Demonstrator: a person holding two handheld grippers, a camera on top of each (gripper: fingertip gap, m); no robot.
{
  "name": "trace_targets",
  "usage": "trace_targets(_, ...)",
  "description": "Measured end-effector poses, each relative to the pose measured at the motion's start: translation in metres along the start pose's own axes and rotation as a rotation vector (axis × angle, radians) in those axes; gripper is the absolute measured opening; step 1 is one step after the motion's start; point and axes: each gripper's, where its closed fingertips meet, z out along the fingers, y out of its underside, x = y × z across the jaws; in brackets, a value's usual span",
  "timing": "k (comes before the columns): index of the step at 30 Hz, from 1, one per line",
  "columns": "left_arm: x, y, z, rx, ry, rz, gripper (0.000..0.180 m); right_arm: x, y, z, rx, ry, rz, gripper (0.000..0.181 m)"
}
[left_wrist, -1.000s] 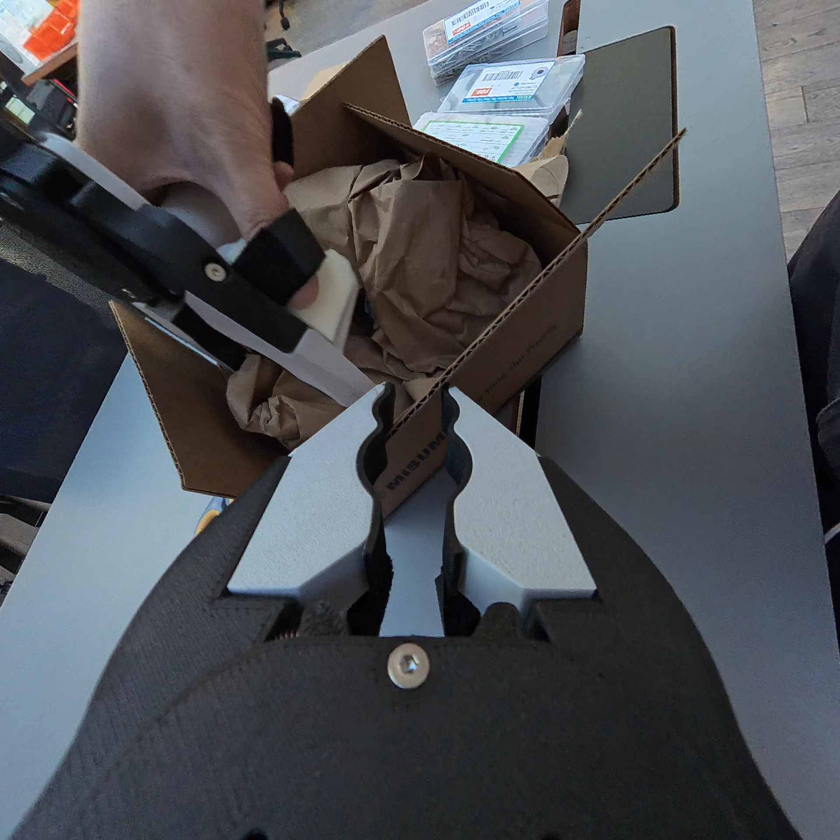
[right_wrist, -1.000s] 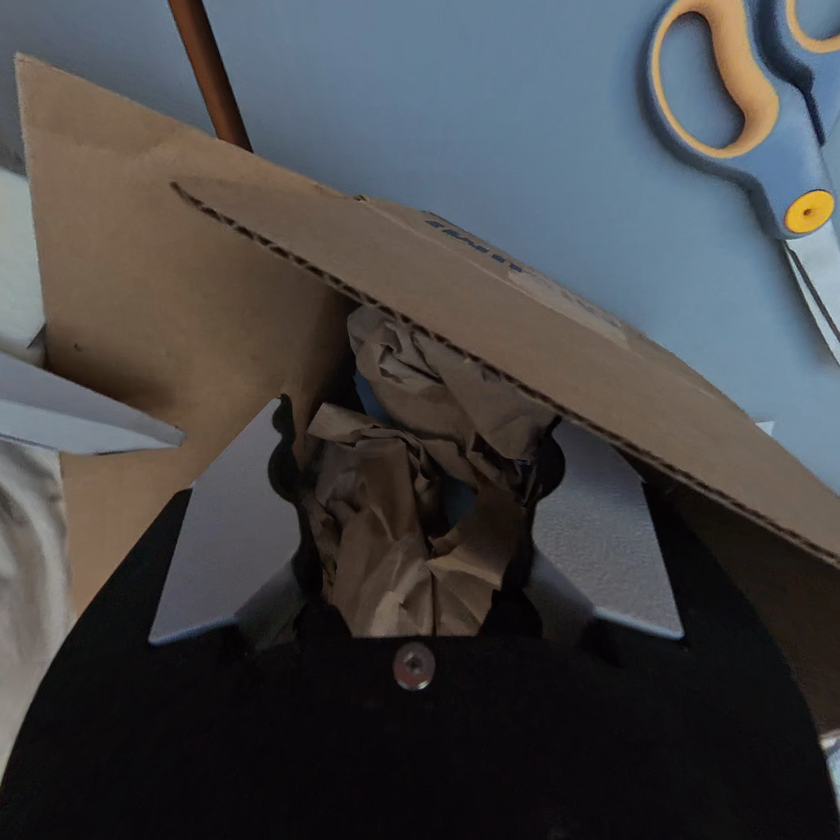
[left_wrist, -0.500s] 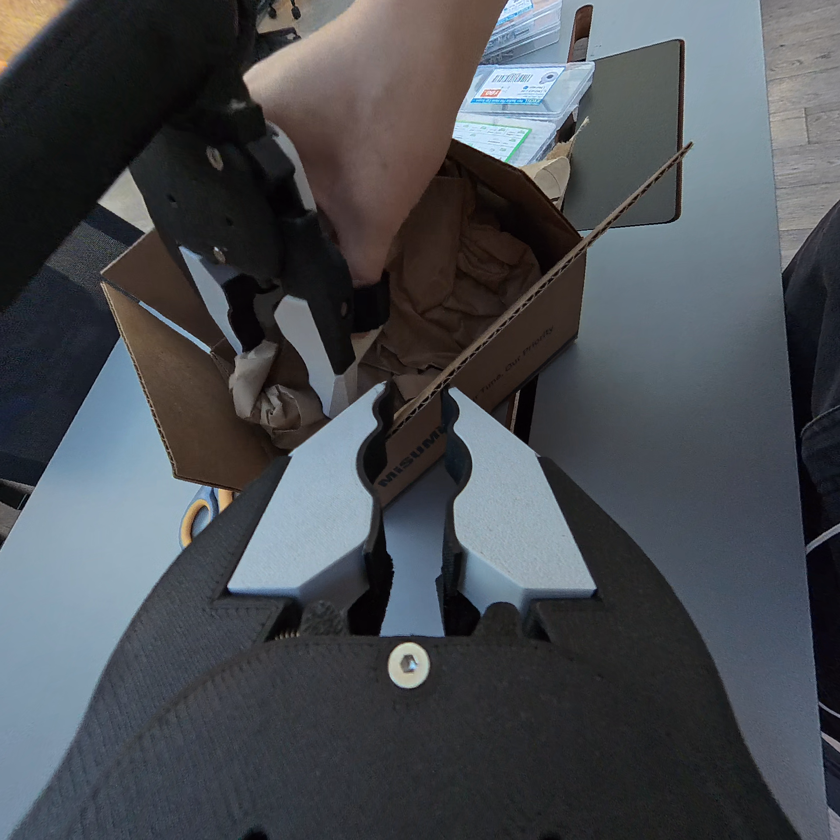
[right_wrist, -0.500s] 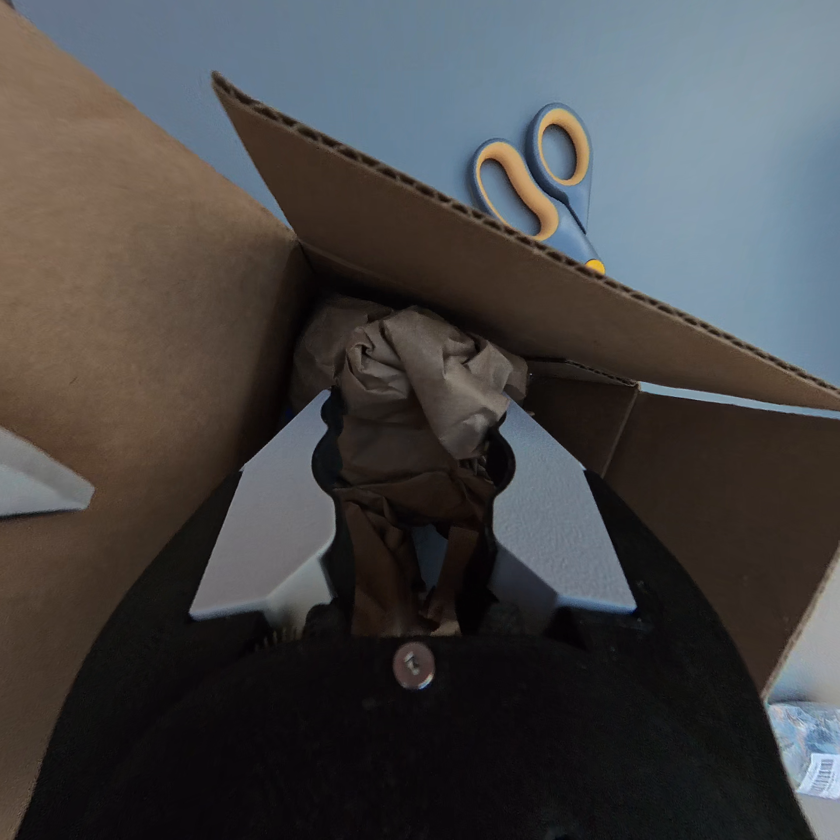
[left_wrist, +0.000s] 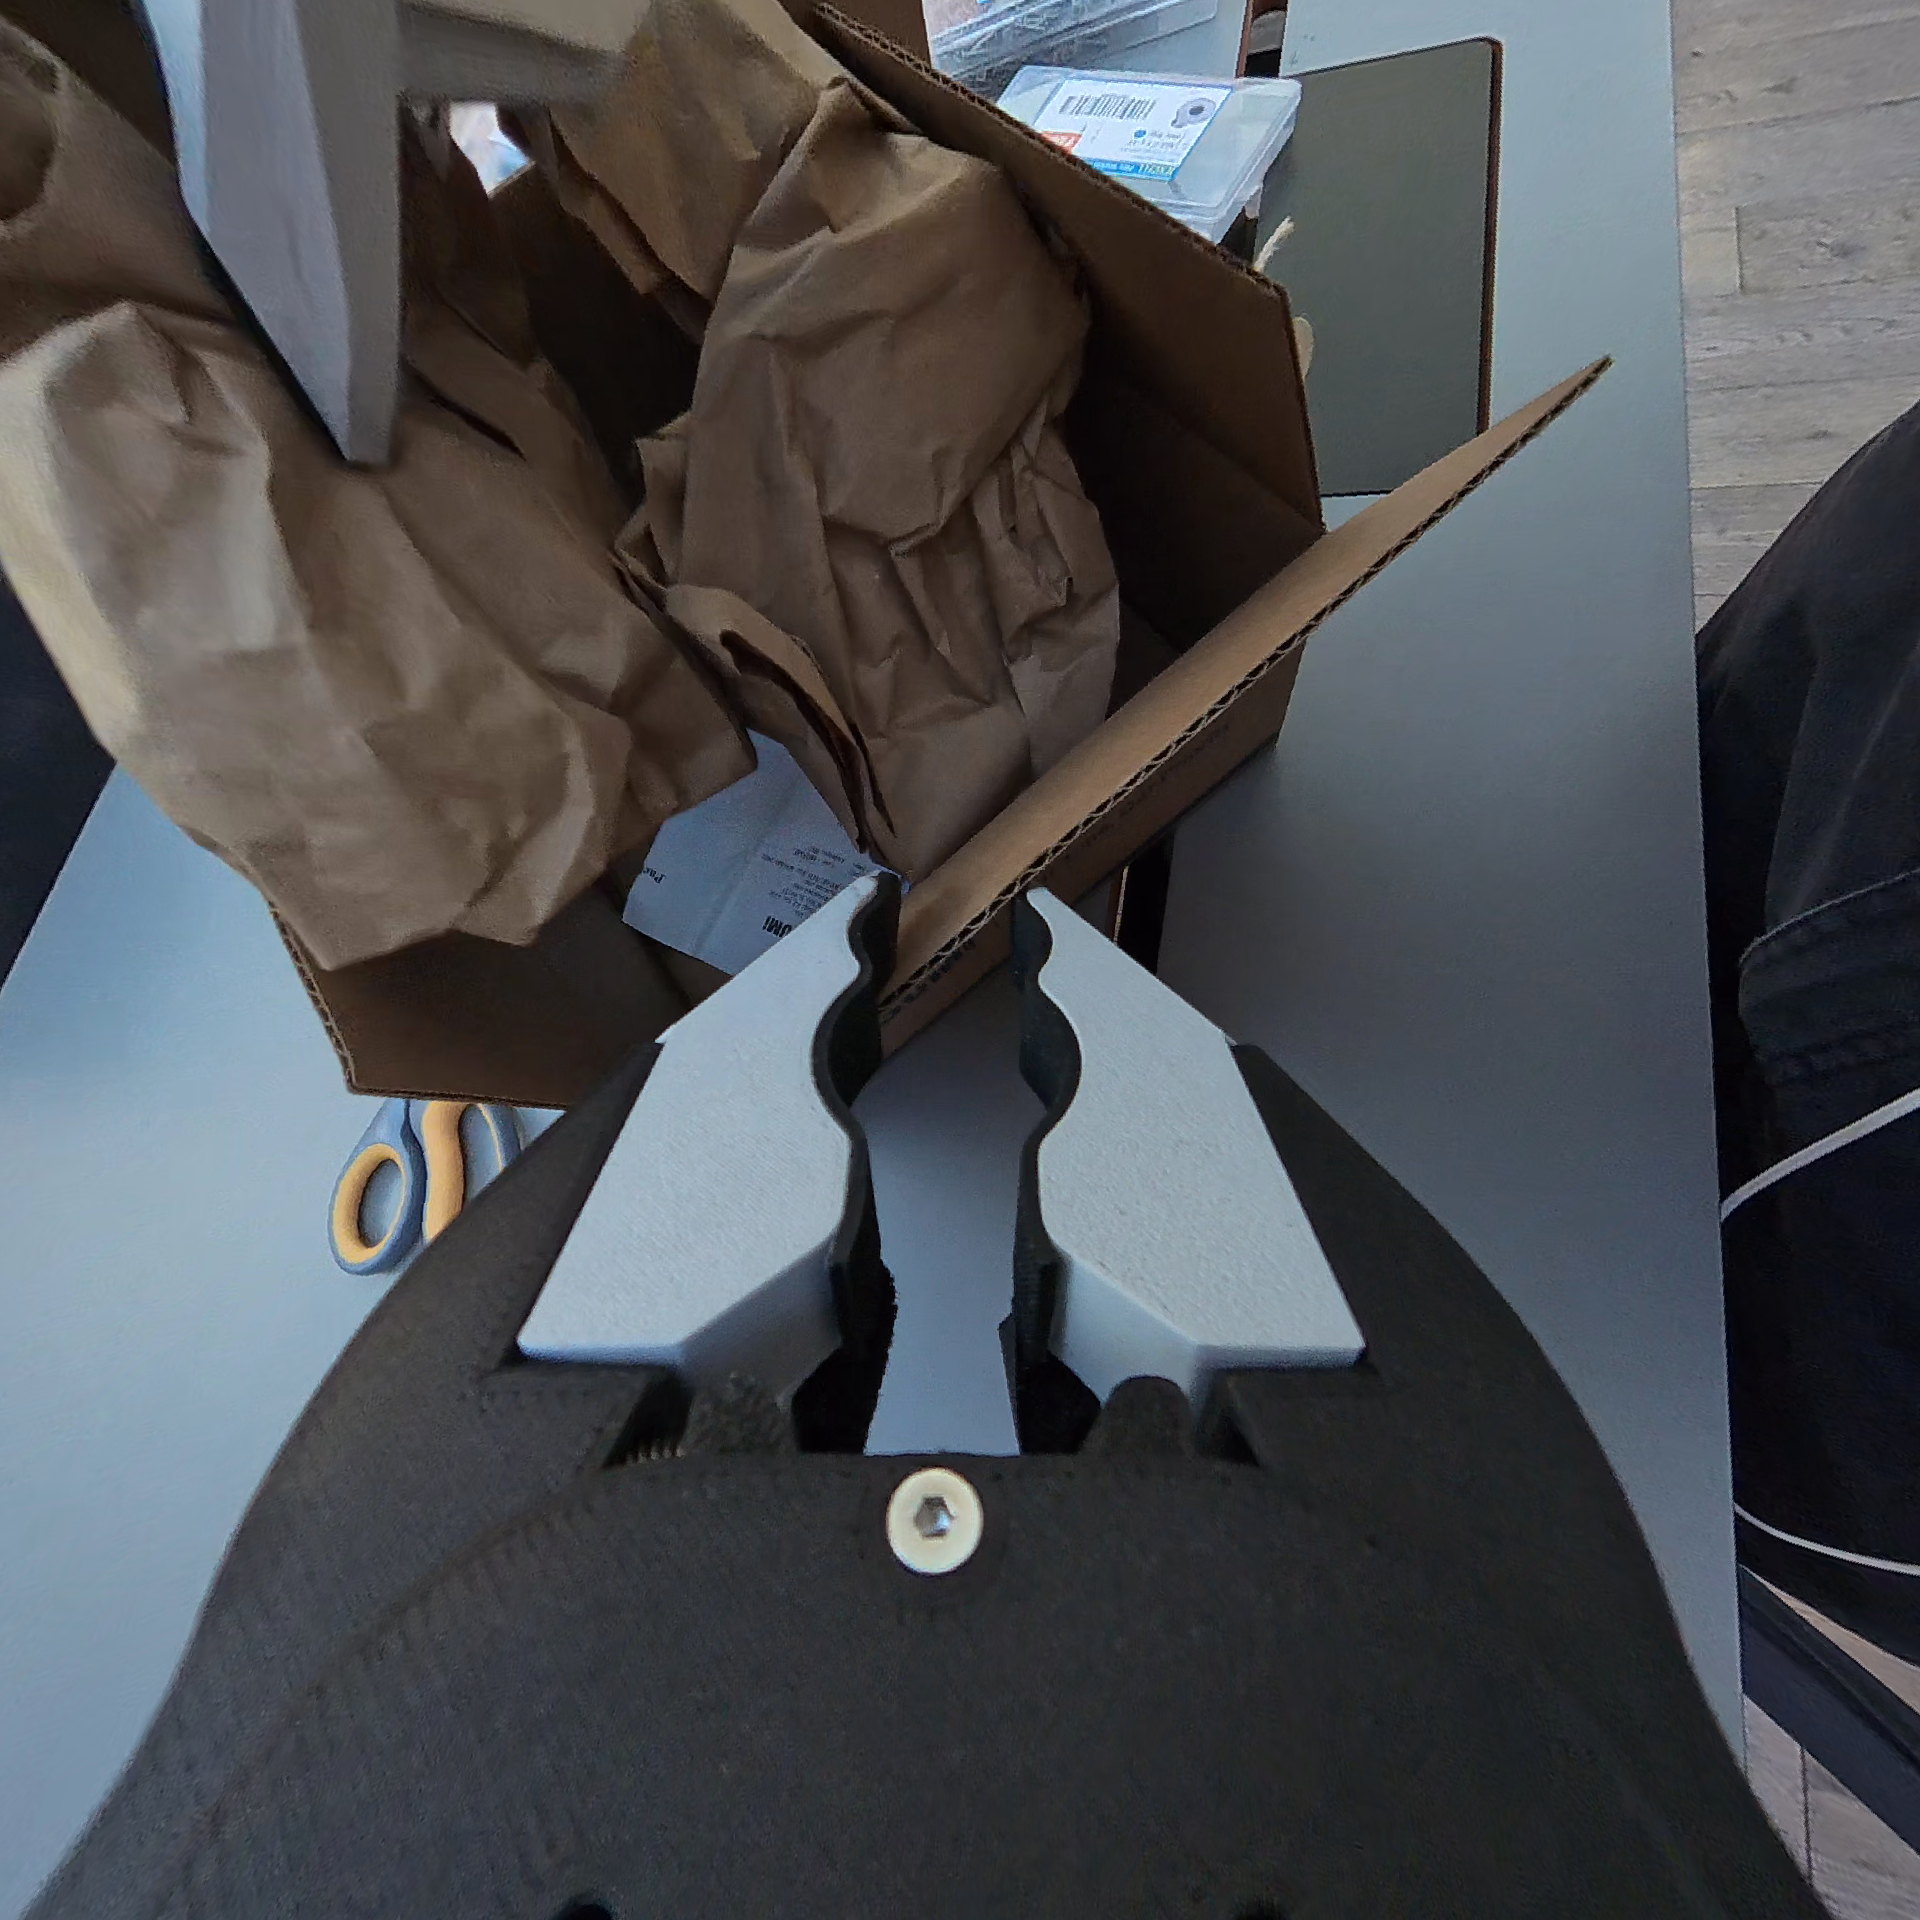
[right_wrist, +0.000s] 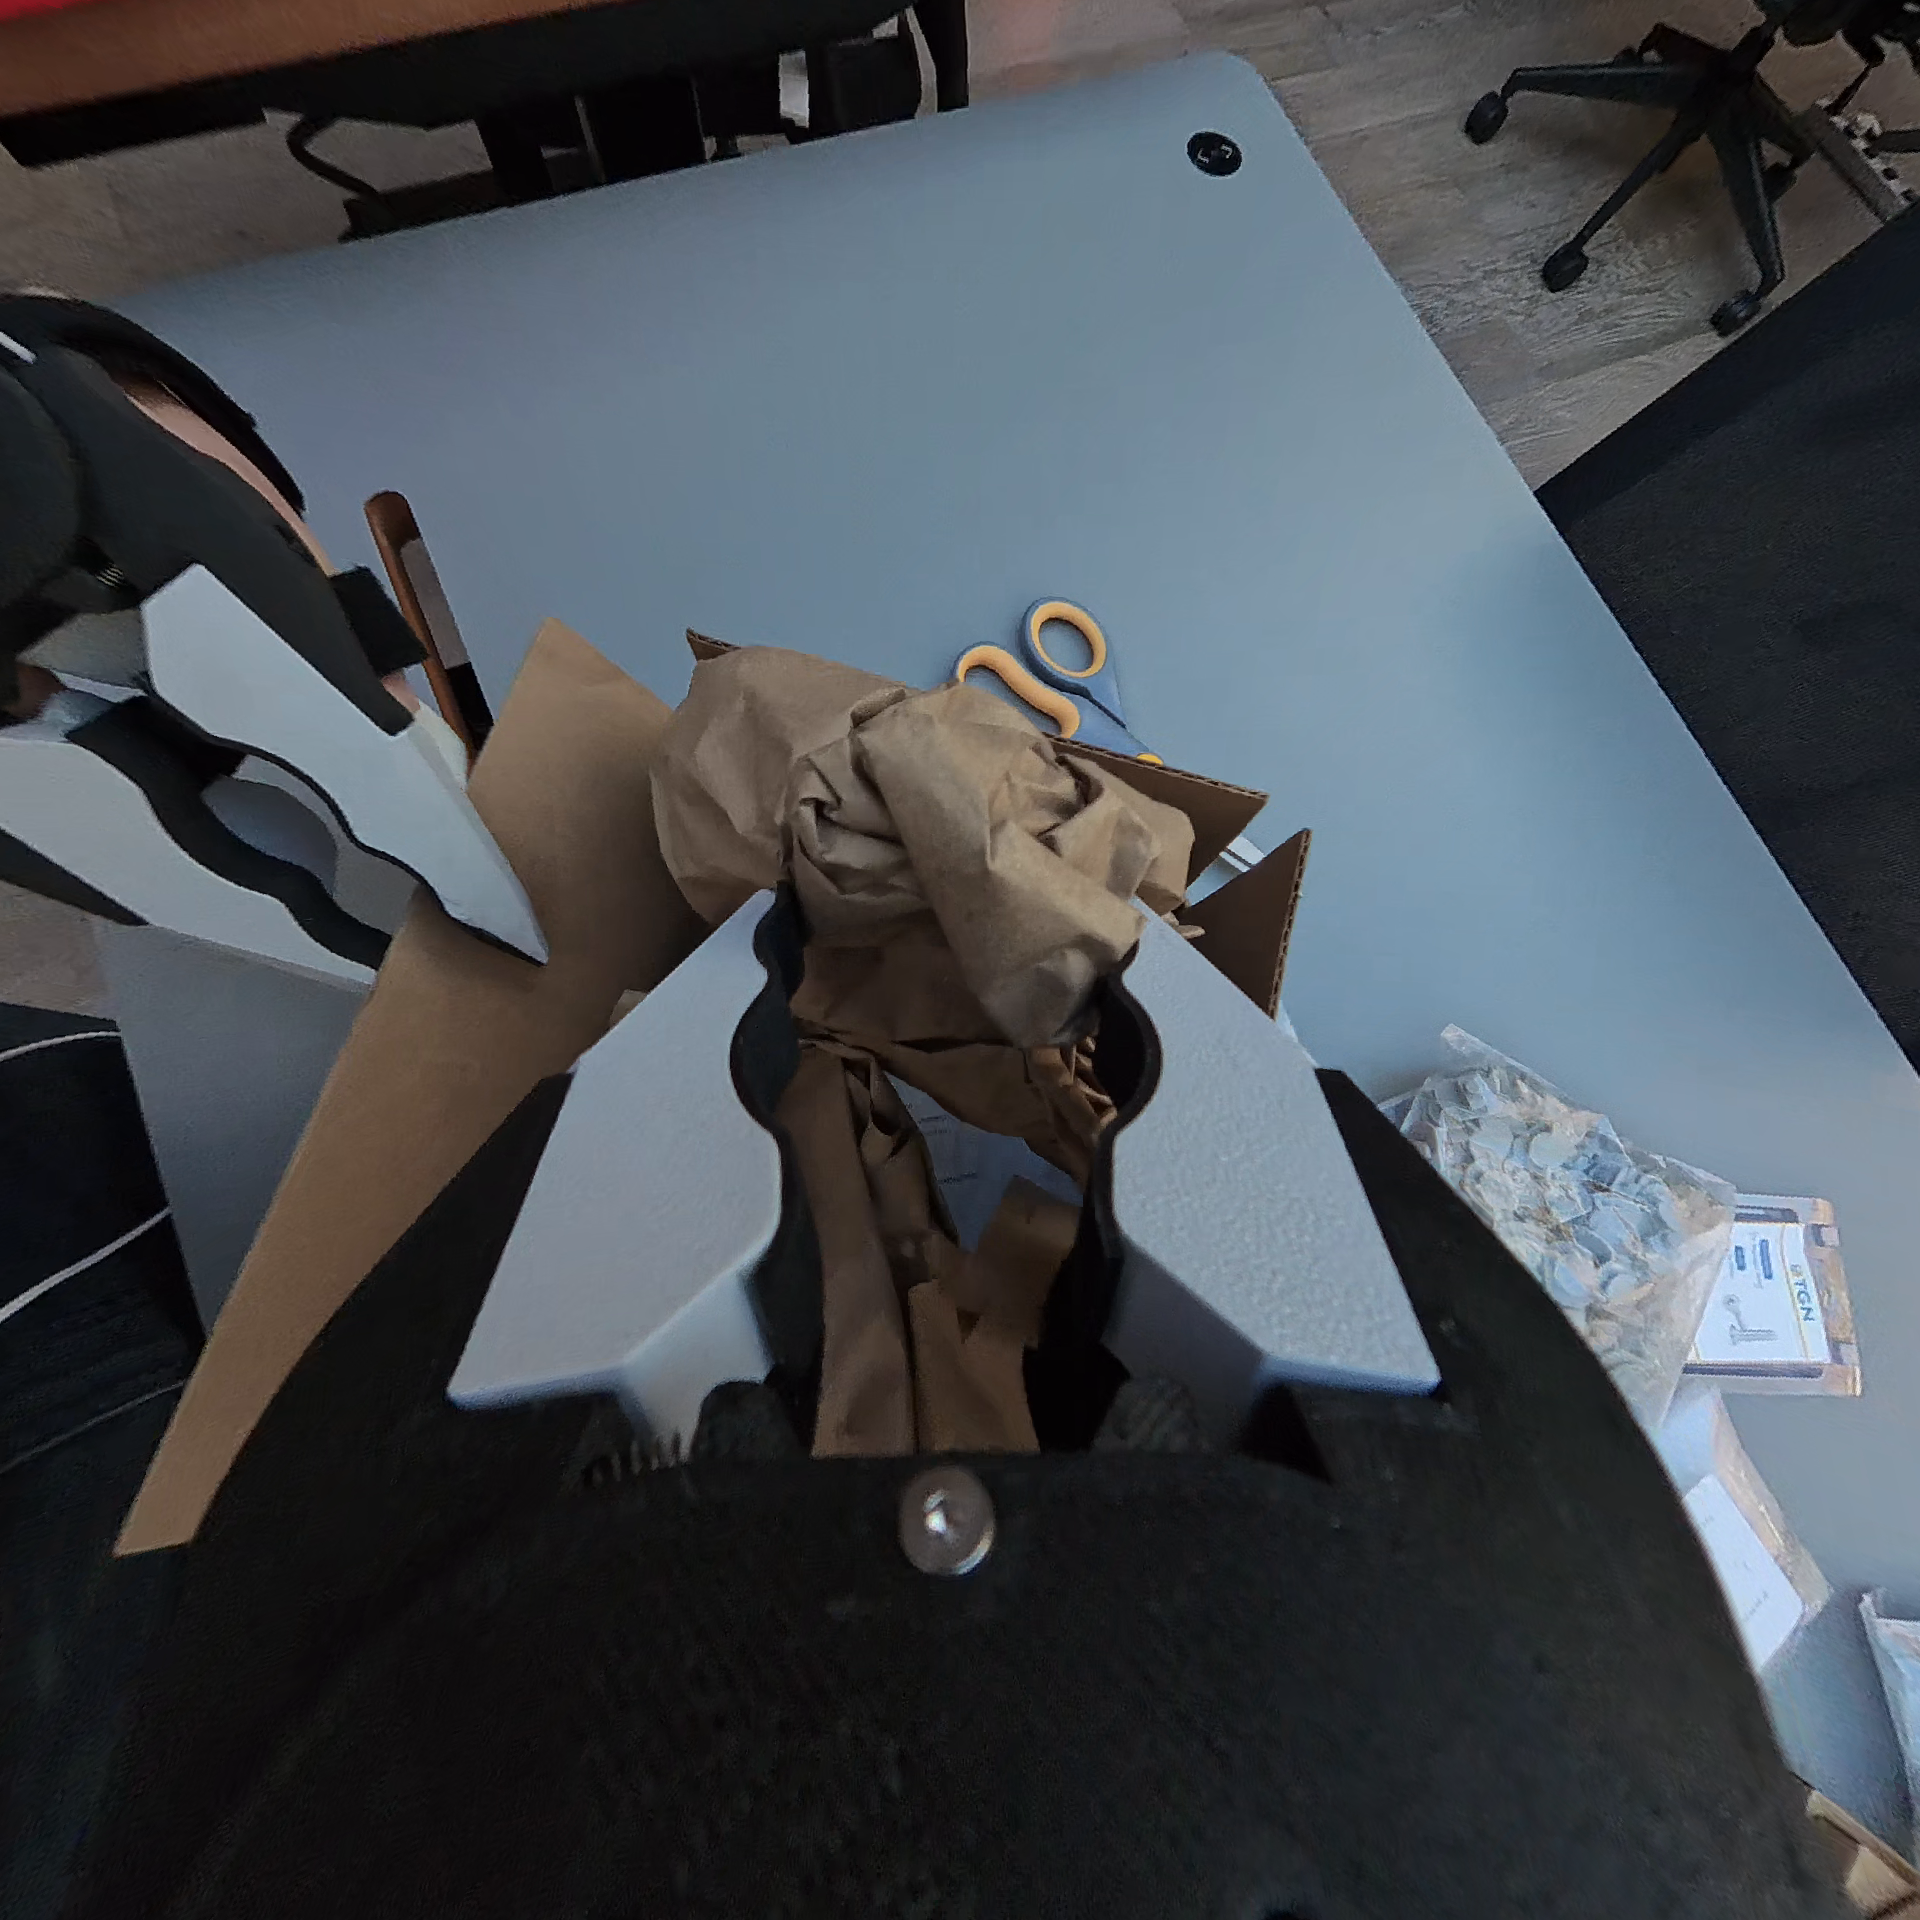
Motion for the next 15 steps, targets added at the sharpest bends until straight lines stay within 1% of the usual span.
trace_targets(9,-0.003,-0.003,0.001,-0.021,0.03,0.004,0.019,0.021,-0.04,-0.067,0.14,-0.117,0.102,0.054)
trace_targets(15,-0.003,-0.003,0.002,-0.03,0.034,0.003,0.019,0.04,-0.052,-0.112,0.207,-0.123,0.16,0.053)
